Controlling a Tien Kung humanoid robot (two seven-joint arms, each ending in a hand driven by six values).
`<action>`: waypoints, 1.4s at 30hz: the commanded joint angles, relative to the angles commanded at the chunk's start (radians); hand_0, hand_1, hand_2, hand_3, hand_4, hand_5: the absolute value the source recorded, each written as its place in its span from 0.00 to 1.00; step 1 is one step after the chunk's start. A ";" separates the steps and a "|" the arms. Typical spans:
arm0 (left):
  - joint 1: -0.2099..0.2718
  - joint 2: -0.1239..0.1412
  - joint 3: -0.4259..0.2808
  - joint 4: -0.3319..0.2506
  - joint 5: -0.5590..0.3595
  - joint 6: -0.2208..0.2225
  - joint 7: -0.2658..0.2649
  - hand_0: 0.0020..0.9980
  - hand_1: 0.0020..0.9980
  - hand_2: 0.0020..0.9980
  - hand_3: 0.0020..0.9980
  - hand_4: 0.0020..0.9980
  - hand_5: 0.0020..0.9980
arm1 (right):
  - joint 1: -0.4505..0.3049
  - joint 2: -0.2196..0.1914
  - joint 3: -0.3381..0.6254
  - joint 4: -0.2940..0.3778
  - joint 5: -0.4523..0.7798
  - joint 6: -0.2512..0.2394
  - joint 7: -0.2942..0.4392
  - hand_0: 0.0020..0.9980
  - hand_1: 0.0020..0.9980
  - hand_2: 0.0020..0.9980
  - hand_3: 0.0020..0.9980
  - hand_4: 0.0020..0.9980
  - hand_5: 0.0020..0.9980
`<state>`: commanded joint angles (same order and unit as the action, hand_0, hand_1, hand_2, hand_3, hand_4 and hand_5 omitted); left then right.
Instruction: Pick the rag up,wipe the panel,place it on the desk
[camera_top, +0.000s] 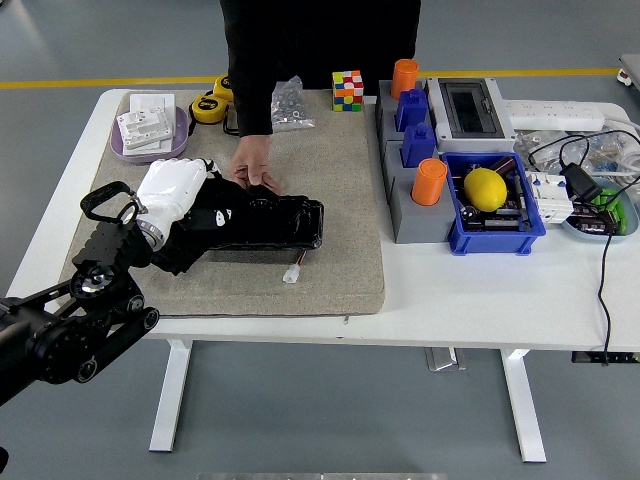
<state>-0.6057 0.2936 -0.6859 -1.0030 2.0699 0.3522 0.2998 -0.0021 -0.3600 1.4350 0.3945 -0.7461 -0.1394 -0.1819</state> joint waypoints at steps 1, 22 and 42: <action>0.001 0.002 -0.003 0.000 0.003 0.002 0.000 0.26 0.09 0.40 0.25 0.00 0.00 | 0.000 0.000 0.001 0.000 0.000 0.000 0.000 0.69 0.46 0.64 0.62 1.00 0.68; 0.040 0.053 -0.090 0.007 0.030 0.006 0.002 0.26 0.09 0.40 0.25 0.00 0.00 | -0.002 0.002 0.001 0.001 -0.001 -0.003 -0.001 0.69 0.46 0.64 0.62 1.00 0.68; 0.072 0.070 -0.139 0.090 0.011 0.049 -0.053 0.28 0.14 0.40 0.25 0.00 0.00 | -0.007 0.004 -0.002 0.008 -0.006 -0.008 -0.007 0.69 0.46 0.64 0.62 1.00 0.68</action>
<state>-0.5334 0.3637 -0.8253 -0.9130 2.0807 0.4016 0.2467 -0.0088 -0.3559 1.4331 0.4021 -0.7519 -0.1477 -0.1888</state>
